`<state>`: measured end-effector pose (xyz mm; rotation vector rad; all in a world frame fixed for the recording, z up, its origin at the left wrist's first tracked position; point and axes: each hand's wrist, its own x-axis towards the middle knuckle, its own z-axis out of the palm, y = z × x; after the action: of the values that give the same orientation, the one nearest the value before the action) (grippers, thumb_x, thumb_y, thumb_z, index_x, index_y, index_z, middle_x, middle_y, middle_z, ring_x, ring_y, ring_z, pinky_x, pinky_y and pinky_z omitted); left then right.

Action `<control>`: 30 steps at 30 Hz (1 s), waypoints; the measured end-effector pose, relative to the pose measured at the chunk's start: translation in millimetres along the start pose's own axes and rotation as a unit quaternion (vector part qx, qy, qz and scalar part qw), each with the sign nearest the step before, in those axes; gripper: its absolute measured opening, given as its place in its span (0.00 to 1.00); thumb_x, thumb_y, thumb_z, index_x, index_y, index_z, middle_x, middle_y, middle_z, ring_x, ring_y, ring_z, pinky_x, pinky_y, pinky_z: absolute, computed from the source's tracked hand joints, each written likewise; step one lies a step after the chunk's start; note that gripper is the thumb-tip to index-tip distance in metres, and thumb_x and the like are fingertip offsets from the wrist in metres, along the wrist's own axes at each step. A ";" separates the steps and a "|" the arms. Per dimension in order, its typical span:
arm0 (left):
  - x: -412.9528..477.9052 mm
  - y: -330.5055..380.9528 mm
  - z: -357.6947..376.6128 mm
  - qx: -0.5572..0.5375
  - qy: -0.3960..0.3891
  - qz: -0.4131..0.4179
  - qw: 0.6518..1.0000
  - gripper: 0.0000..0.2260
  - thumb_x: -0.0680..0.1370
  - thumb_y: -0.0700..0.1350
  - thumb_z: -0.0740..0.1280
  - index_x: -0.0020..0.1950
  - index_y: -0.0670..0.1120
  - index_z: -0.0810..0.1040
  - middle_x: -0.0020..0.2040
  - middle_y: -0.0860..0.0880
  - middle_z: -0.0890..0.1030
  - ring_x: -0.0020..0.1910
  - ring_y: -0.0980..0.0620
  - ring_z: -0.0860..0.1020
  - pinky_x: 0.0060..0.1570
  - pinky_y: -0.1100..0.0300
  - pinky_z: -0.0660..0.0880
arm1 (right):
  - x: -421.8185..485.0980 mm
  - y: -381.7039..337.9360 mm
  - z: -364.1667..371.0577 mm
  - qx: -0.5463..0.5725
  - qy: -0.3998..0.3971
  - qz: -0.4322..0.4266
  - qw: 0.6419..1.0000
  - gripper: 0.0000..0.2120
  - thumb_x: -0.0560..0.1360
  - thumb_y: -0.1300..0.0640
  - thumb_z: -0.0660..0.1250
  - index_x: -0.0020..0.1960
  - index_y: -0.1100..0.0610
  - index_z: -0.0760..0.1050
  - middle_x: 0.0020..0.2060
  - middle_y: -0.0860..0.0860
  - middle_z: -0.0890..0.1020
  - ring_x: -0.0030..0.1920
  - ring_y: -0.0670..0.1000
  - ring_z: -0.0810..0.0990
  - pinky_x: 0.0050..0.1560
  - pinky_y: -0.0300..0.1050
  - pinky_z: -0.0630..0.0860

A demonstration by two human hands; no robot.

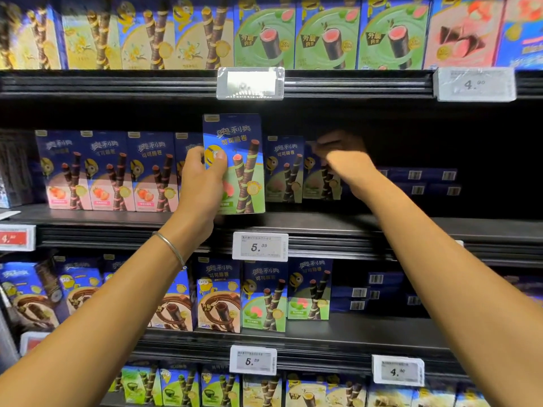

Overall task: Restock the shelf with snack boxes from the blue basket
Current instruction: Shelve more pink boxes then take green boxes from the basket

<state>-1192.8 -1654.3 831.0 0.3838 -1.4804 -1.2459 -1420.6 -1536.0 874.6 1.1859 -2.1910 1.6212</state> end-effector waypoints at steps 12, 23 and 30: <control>16.3 -10.9 19.8 0.138 -0.026 0.099 0.985 0.08 0.84 0.47 0.67 0.58 0.48 0.70 0.50 0.56 0.76 0.47 0.66 0.77 0.42 0.70 0.72 | -34.7 -29.4 23.2 0.047 -0.160 -0.008 0.986 0.14 0.76 0.58 0.72 0.59 0.62 0.77 0.54 0.60 0.84 0.53 0.57 0.85 0.56 0.60 0.82; 31.4 12.3 19.5 0.615 -0.022 0.262 0.743 0.31 0.73 0.56 0.74 0.74 0.51 0.71 0.65 0.41 0.78 0.67 0.35 0.73 0.62 0.44 0.70 | 4.0 -18.8 79.7 -0.173 -0.109 0.009 0.979 0.26 0.79 0.51 0.68 0.73 0.63 0.70 0.70 0.60 0.75 0.68 0.59 0.76 0.67 0.51 0.73; 47.4 22.6 31.5 0.675 -0.091 0.281 0.676 0.43 0.73 0.50 0.75 0.85 0.52 0.57 0.80 0.40 0.65 0.78 0.35 0.63 0.76 0.42 0.62 | 11.2 -25.7 95.9 -0.222 -0.052 0.022 0.973 0.32 0.76 0.46 0.70 0.75 0.58 0.66 0.71 0.58 0.73 0.70 0.62 0.73 0.68 0.57 0.72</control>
<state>-1227.5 -1667.5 879.7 0.6689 -2.2602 0.5351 -1381.2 -1627.0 861.8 1.1104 -2.4800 1.0145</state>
